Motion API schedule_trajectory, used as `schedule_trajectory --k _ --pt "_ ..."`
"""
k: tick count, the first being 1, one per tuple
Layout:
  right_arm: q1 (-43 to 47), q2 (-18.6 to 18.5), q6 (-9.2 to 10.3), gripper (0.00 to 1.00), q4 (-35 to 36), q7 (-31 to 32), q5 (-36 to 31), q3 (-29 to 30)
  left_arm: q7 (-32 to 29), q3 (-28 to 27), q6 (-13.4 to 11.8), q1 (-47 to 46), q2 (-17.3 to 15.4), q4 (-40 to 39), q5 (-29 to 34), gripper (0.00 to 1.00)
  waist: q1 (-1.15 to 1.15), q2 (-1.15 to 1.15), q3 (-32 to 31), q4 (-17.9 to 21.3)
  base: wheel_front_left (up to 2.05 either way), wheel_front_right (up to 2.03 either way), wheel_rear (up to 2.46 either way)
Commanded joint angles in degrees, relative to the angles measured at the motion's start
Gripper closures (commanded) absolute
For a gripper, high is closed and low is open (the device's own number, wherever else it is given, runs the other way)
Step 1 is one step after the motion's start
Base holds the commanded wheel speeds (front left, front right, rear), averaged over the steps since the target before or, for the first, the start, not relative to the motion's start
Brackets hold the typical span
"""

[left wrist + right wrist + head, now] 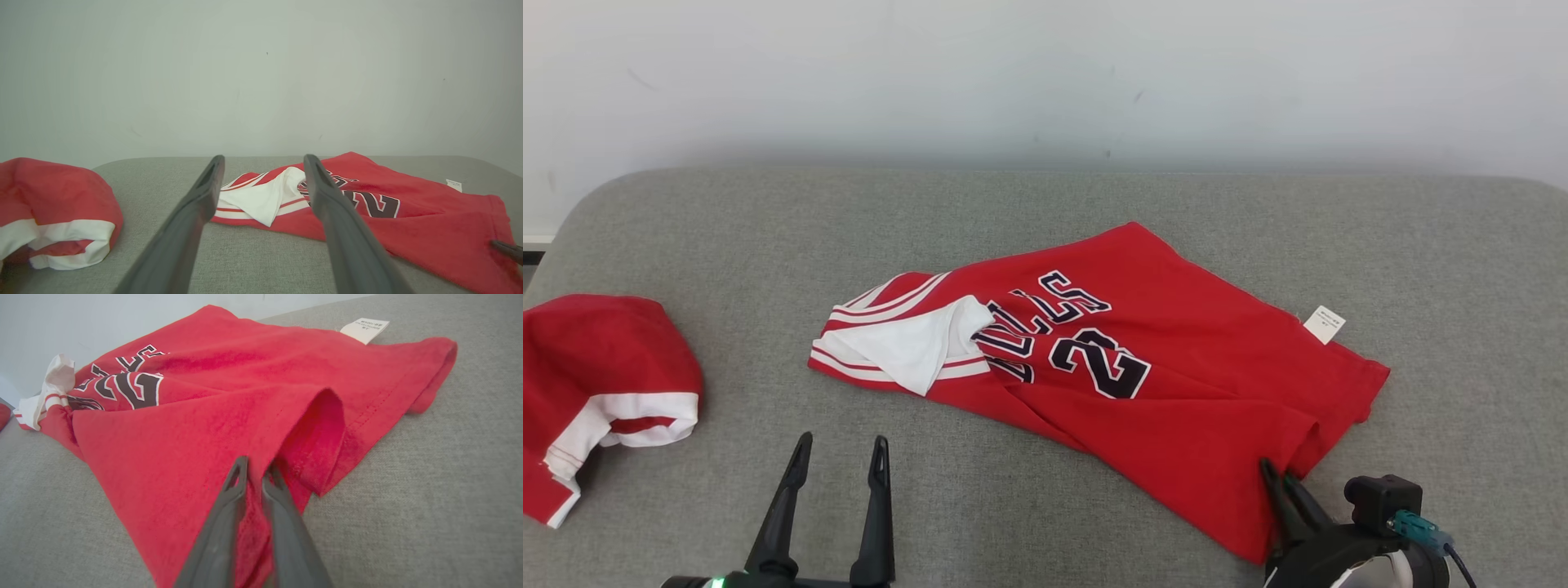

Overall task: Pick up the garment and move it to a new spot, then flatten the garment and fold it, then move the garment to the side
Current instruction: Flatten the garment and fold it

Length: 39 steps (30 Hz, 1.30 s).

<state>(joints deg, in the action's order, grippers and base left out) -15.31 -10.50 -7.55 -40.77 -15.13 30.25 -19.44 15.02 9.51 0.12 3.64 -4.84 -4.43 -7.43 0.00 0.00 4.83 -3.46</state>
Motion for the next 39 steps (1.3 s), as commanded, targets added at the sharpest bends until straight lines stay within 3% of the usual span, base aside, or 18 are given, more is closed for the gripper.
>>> schedule_trajectory --k 1,6,18,23,31,39 --pt "-0.4 -0.6 0.13 1.00 0.0 -0.1 0.4 -0.3 0.1 -0.5 0.2 -0.1 0.3 -0.1 0.4 0.00 0.00 0.00 0.0 0.2 0.00 0.00 0.00" --pt "-0.3 -2.2 0.13 1.00 3.0 -0.1 0.2 1.8 0.1 -1.4 0.8 0.6 0.7 -0.2 0.9 0.00 0.00 0.00 -0.2 0.8 0.00 0.00 0.00" --pt "8.5 -8.3 0.13 1.00 19.1 -0.1 -4.9 14.4 0.1 -2.4 1.7 1.7 1.4 -0.2 1.9 0.00 0.00 0.00 -1.1 2.2 0.00 0.00 0.00" --pt "7.2 -11.7 0.13 1.00 22.1 -0.1 -6.1 15.1 0.1 -2.0 2.3 1.1 1.6 -0.1 2.3 0.00 0.00 0.00 -0.8 1.8 0.00 0.00 0.00" --pt "-9.4 -16.2 0.13 1.00 11.6 2.6 -4.2 8.8 0.1 0.2 4.3 -2.1 1.7 1.1 3.3 0.00 0.00 0.00 1.9 -2.3 0.00 0.00 0.00" --pt "-23.5 -17.3 0.13 1.00 -2.4 1.6 -4.8 6.3 0.1 2.4 4.9 -5.1 1.8 1.4 3.3 0.00 0.00 0.00 6.0 -7.3 0.00 0.00 0.00"
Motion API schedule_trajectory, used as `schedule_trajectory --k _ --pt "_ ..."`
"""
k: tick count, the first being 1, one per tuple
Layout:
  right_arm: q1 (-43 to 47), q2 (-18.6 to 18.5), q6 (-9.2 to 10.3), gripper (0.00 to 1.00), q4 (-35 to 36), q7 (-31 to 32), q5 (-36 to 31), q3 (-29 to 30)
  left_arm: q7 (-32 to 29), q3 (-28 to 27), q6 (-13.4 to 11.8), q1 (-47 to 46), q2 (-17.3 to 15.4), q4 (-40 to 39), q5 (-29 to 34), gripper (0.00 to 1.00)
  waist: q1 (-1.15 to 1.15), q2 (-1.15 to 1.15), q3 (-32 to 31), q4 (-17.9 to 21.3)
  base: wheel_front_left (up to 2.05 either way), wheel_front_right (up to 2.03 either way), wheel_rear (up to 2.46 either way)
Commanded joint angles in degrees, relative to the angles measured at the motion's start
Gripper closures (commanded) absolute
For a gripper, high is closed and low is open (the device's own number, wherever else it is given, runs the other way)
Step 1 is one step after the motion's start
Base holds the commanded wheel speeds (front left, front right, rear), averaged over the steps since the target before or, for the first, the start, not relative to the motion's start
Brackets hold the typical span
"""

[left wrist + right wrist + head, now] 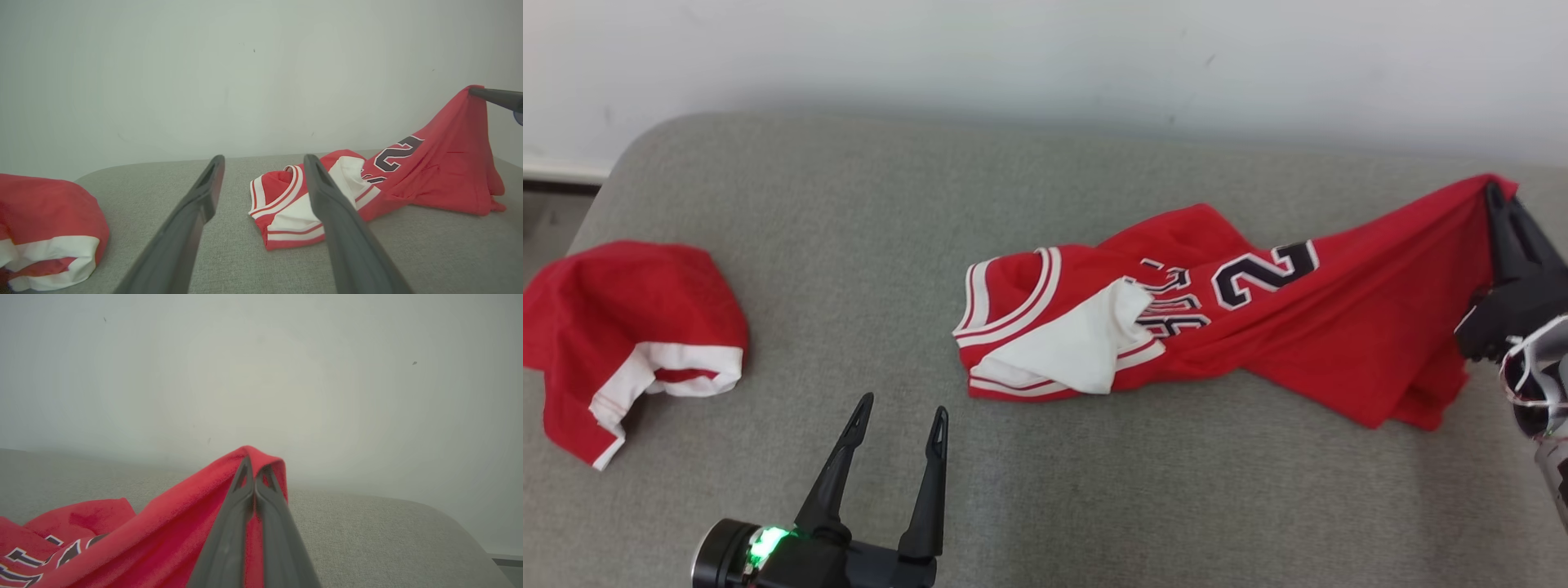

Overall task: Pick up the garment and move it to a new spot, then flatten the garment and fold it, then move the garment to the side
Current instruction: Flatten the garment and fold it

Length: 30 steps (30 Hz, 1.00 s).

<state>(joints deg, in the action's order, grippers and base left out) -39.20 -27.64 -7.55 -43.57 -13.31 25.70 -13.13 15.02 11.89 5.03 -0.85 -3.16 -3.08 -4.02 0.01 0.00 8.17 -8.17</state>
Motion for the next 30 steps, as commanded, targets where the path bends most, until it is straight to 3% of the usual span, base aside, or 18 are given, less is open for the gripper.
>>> schedule_trajectory --k 1,2,3,4,8,11,14,21,30 --pt "-0.9 0.0 0.13 1.00 -1.7 -0.5 -0.4 0.1 0.1 0.1 0.0 -0.9 0.2 0.1 -0.2 0.00 -0.01 0.00 3.2 -3.0 0.00 0.00 0.00" --pt "-2.0 0.2 0.13 0.98 -3.6 -0.6 -0.6 0.0 0.1 0.3 0.0 -1.2 0.2 0.1 -0.2 0.00 -0.01 0.00 3.7 -3.4 0.00 0.00 0.00" --pt "-3.2 0.3 0.13 0.55 -5.3 -0.9 -1.0 -0.1 0.1 0.3 0.0 -1.4 0.2 0.1 -0.3 0.00 -0.01 0.00 4.1 -3.6 0.00 0.00 0.00" --pt "-4.4 0.4 0.13 0.00 -6.7 -1.1 -1.4 -0.1 0.1 0.4 0.0 -1.6 0.2 0.0 -0.4 0.00 -0.01 0.00 4.4 -3.8 0.00 0.00 0.00" --pt "-6.3 1.5 0.13 0.00 -9.8 -1.9 -4.0 1.3 0.1 0.2 -0.6 -1.7 0.3 -0.3 -0.3 0.00 -0.01 0.00 5.2 -3.0 0.00 0.00 0.00" --pt "-4.6 1.5 0.13 0.00 -6.5 -1.9 -6.9 4.1 0.1 0.0 -1.0 -1.8 0.3 -0.4 -0.3 0.00 -0.01 0.00 5.5 -1.6 0.00 0.00 0.00" --pt "0.0 3.9 0.13 0.00 -1.6 -1.9 -9.0 6.3 0.1 0.1 -1.2 -1.8 0.3 -0.3 -0.3 0.00 -0.01 0.00 5.2 0.2 0.00 0.00 0.00" --pt "13.7 8.6 0.13 0.00 11.5 -1.9 -10.1 4.6 0.1 -0.1 -1.6 -1.4 0.3 -0.2 -0.6 0.00 -0.01 0.00 3.3 4.7 0.00 0.00 0.00" --pt "28.4 13.2 0.13 0.00 18.5 -1.9 -9.7 5.3 0.1 1.1 -2.5 1.2 0.2 2.0 -1.6 0.00 -0.01 0.00 -1.1 8.8 0.00 0.00 0.00"
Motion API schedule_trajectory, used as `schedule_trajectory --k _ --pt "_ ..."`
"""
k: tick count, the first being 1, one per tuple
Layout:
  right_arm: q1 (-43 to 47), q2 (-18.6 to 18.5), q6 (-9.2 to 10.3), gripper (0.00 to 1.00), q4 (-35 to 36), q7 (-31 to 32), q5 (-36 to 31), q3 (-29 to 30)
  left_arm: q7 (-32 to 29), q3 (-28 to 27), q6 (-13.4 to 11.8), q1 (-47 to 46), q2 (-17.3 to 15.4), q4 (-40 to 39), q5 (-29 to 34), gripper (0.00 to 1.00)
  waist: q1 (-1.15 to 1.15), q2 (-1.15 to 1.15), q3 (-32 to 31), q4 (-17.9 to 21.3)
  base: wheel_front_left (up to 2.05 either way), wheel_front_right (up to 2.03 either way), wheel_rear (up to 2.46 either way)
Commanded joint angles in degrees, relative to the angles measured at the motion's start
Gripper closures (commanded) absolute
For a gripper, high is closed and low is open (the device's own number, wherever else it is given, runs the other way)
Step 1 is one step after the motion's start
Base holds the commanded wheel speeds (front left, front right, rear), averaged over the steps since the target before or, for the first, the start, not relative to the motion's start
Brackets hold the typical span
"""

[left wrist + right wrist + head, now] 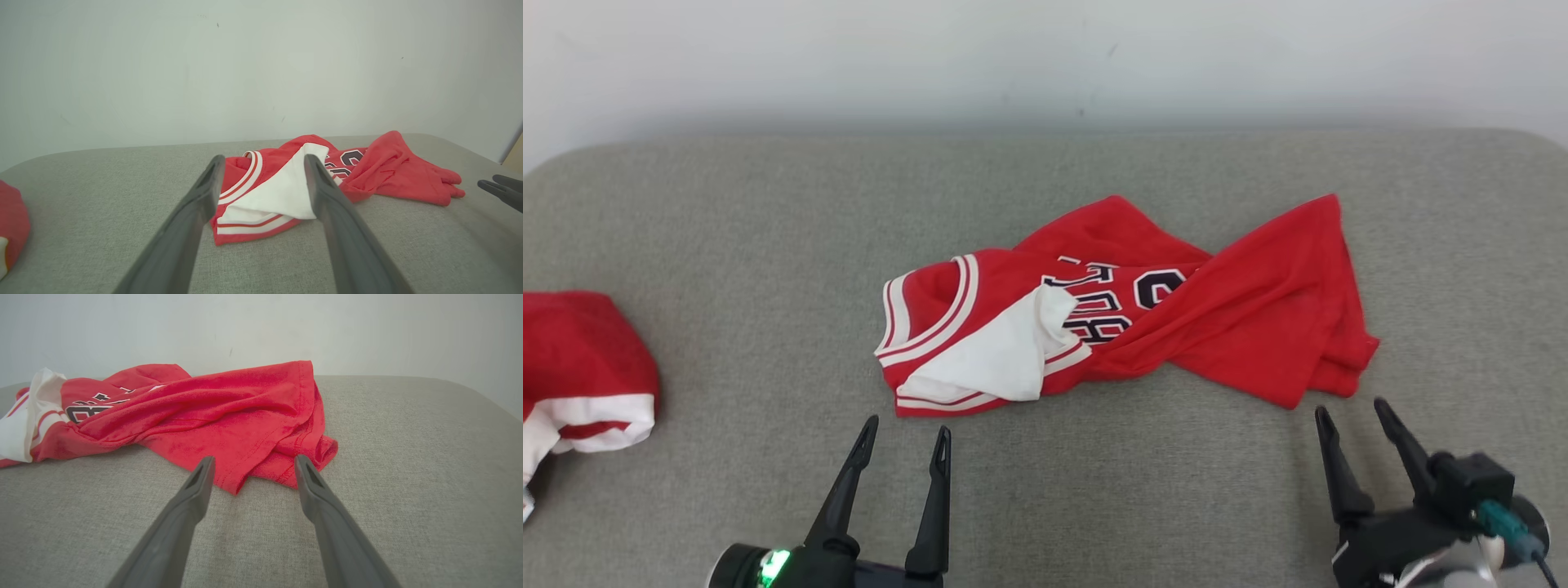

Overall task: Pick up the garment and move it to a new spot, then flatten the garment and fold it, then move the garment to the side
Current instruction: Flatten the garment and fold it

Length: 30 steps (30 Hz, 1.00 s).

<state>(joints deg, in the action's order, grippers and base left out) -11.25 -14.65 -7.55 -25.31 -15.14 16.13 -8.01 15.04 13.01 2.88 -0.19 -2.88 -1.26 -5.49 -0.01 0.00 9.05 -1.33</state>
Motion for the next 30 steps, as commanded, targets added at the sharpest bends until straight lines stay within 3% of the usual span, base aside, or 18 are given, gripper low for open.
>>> schedule_trajectory --k 1,10,16,24,30 --pt "1.6 0.7 0.13 0.00 0.7 0.0 -0.2 0.6 0.1 0.2 -0.4 0.8 0.0 0.6 -0.1 0.00 0.01 0.00 -2.3 2.2 0.00 0.00 0.00" --pt "7.9 2.9 0.13 0.00 2.8 0.0 -1.4 3.5 0.0 2.5 -1.4 0.7 0.0 9.5 -2.2 0.00 0.01 0.00 -5.3 4.5 0.00 0.00 0.00" --pt "8.5 3.5 0.13 0.00 3.2 0.0 -1.7 3.6 -2.1 6.4 -3.2 -5.7 0.0 16.6 -4.5 0.00 0.01 0.00 -5.2 4.9 0.00 0.00 0.00" --pt "6.7 3.9 0.13 0.00 3.3 0.0 -1.6 2.8 -4.3 11.9 -4.2 -17.6 0.0 30.1 -1.9 0.00 0.01 0.00 -3.4 5.9 0.00 0.00 0.00" --pt "6.2 4.1 0.13 0.00 2.9 0.0 -1.0 2.9 -3.0 13.0 -2.9 -23.5 0.0 41.2 -2.6 0.00 0.01 0.00 -2.4 7.3 0.00 0.00 0.00"
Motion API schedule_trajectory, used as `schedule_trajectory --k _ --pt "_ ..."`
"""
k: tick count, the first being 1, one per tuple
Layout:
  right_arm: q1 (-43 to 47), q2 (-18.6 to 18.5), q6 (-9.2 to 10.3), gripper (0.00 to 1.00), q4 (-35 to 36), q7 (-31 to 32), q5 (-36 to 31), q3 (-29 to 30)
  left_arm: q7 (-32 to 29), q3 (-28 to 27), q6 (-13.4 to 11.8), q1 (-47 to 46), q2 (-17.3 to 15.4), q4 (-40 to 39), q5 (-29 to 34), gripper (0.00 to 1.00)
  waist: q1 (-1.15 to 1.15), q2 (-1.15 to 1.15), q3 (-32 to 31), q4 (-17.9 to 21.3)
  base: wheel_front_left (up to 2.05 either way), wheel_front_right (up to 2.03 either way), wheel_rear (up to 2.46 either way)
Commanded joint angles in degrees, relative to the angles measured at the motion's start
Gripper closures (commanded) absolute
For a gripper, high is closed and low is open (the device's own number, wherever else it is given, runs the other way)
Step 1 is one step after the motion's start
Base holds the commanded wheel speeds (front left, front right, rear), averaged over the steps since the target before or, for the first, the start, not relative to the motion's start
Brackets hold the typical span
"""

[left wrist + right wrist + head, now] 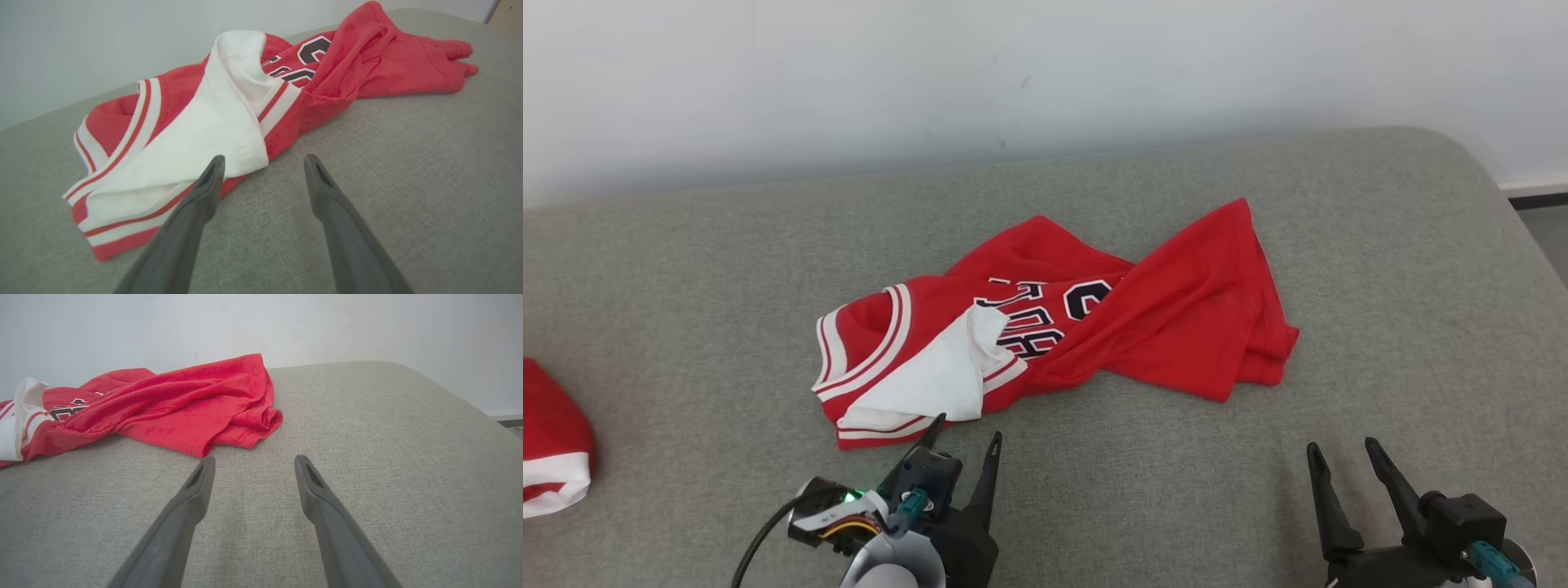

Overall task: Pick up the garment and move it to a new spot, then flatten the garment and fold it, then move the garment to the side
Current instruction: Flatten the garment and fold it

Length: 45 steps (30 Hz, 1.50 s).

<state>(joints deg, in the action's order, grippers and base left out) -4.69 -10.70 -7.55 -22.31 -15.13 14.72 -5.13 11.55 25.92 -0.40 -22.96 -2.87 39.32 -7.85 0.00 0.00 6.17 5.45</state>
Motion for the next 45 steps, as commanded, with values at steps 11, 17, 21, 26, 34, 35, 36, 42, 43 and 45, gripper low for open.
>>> schedule_trajectory --k 11,17,21,26,34,35,36,42,43,45 --pt "-1.1 -0.2 0.13 0.00 -0.2 -0.1 1.2 -0.1 3.3 -0.1 -0.3 -6.6 -0.1 12.7 -1.7 0.00 0.00 0.00 1.9 2.4 0.00 0.00 0.00" --pt "-1.4 -0.5 0.13 0.00 -0.2 -0.1 1.3 -0.3 3.6 1.5 -1.0 -8.9 0.0 15.1 -2.9 0.00 0.00 0.00 2.4 2.8 0.00 0.00 0.00" --pt "-1.7 -0.7 0.13 0.00 -0.2 -0.1 1.5 -0.5 3.7 2.1 -2.0 -9.6 0.0 15.0 -3.5 0.55 0.00 0.00 2.6 3.1 0.00 0.00 0.00" --pt "-1.1 -0.7 0.13 0.00 -0.1 -0.1 1.5 -0.2 3.7 2.2 -2.6 -9.0 0.0 12.9 -3.6 1.00 0.00 0.00 2.6 2.9 0.00 0.00 0.00" --pt "-0.9 -0.3 0.13 0.00 0.0 -0.1 1.1 0.6 3.7 1.2 -2.5 -6.4 -0.9 6.5 -3.0 1.00 0.00 0.00 2.2 1.4 0.00 0.00 0.00" --pt "-1.2 -0.4 0.13 0.00 0.0 -0.1 1.3 0.6 3.7 1.0 -2.6 -6.0 -1.3 4.8 -2.8 1.00 0.00 0.00 2.2 1.0 0.00 0.00 0.00" --pt "-1.7 -0.4 0.13 0.00 0.0 -0.1 1.4 0.3 3.6 0.7 -2.8 -5.4 -1.7 3.0 -2.6 1.00 0.00 0.00 2.2 0.7 0.00 0.00 0.00" --pt "-7.2 -0.2 0.13 0.00 -2.4 -0.1 2.8 -0.2 3.6 -1.2 -3.6 -1.8 -5.6 -8.8 -1.0 1.00 0.00 0.00 2.8 -1.3 0.00 0.00 0.00" --pt "-8.6 -0.3 0.13 0.00 -4.0 -0.1 3.5 -0.3 3.6 -1.6 -3.7 -1.2 -6.3 -10.5 -0.8 1.00 0.00 0.00 2.9 -1.6 0.00 0.00 0.00" --pt "-12.0 -0.9 0.13 0.00 -7.8 -0.1 5.0 -1.6 3.6 -2.2 -3.5 -0.2 -7.5 -13.3 -0.6 1.00 0.00 0.00 3.3 -2.3 0.00 0.00 0.00"
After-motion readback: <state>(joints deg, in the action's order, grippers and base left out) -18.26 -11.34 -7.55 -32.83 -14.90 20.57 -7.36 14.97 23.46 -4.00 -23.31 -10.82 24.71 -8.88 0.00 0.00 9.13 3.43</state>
